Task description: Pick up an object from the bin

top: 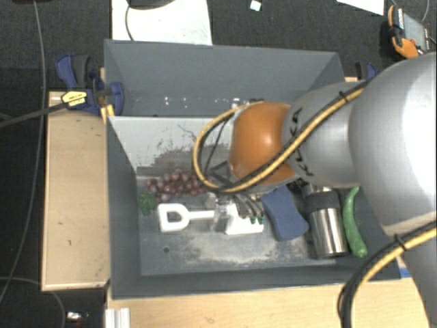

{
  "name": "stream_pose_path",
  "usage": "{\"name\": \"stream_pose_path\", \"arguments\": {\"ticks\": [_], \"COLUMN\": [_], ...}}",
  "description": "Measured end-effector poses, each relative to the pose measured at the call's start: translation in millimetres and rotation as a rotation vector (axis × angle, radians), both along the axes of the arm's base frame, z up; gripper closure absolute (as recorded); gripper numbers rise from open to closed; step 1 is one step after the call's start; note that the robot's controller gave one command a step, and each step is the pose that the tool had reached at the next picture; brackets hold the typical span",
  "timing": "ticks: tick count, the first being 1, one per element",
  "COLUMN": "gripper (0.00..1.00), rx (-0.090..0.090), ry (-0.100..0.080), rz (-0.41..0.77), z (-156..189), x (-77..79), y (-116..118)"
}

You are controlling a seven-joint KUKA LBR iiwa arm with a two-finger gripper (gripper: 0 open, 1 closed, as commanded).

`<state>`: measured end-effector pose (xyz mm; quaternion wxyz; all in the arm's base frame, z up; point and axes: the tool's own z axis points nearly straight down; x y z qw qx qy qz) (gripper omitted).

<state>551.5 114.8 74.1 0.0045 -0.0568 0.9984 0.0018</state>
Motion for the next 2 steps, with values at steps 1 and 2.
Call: {"name": "stream_pose_path", "arguments": {"ticks": [1, 2], "gripper": [1.0, 1.0], "rx": [-0.002, 0.0], "ry": [0.012, 0.0], "rz": [-0.001, -0.001], "z": [27, 75], "x": [-3.4, 0.1], "y": [-1, 0]}}
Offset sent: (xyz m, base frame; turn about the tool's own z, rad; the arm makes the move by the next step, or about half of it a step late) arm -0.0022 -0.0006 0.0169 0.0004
